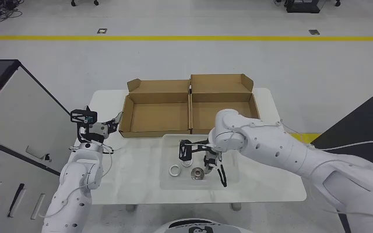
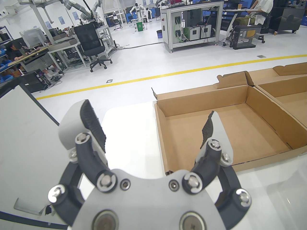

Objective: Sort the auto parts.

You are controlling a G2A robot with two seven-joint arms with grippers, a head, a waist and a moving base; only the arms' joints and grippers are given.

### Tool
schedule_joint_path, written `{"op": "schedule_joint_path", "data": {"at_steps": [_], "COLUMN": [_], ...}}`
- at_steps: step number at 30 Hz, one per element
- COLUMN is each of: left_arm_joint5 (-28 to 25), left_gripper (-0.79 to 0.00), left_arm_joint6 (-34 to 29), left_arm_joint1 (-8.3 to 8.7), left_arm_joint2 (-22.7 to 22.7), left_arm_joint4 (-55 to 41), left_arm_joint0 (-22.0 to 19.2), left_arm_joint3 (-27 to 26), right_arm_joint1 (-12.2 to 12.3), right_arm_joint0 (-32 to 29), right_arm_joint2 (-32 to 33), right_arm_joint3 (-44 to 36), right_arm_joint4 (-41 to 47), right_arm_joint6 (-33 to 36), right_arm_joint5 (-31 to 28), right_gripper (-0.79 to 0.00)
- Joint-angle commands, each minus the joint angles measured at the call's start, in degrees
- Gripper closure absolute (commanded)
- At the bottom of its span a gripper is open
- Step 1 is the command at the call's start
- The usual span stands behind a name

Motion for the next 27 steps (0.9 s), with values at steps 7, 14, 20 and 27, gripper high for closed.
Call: {"op": "schedule_joint_path", "data": {"at_steps": [7,14,20,27], "left_arm_joint5": [0.0,0.0,0.0,0.0], "left_gripper": [-0.785,-0.785,-0.785,-0.785], "left_arm_joint6": [0.0,0.0,0.0,0.0], "left_arm_joint1": [0.0,0.0,0.0,0.0], "left_arm_joint2": [0.0,0.0,0.0,0.0], "left_arm_joint4": [0.0,0.0,0.0,0.0], "left_arm_joint0": [0.0,0.0,0.0,0.0], "left_arm_joint3": [0.0,0.0,0.0,0.0], "right_arm_joint1": [-2.34,-3.92,-4.89,-5.96], "right_arm_joint0": [0.36,0.56,0.33,0.29], "right_arm_joint2": [-1.4,-2.05,-2.29,-2.48], "right_arm_joint3": [4.59,7.4,9.71,12.12], "right_arm_joint4": [-0.13,-0.92,-1.08,-1.35], "right_arm_joint6": [-0.27,-0.16,-0.37,-0.21], "right_arm_joint5": [0.06,0.63,0.57,0.4], "right_gripper": [-0.65,-0.566,-0.468,-0.36]}}
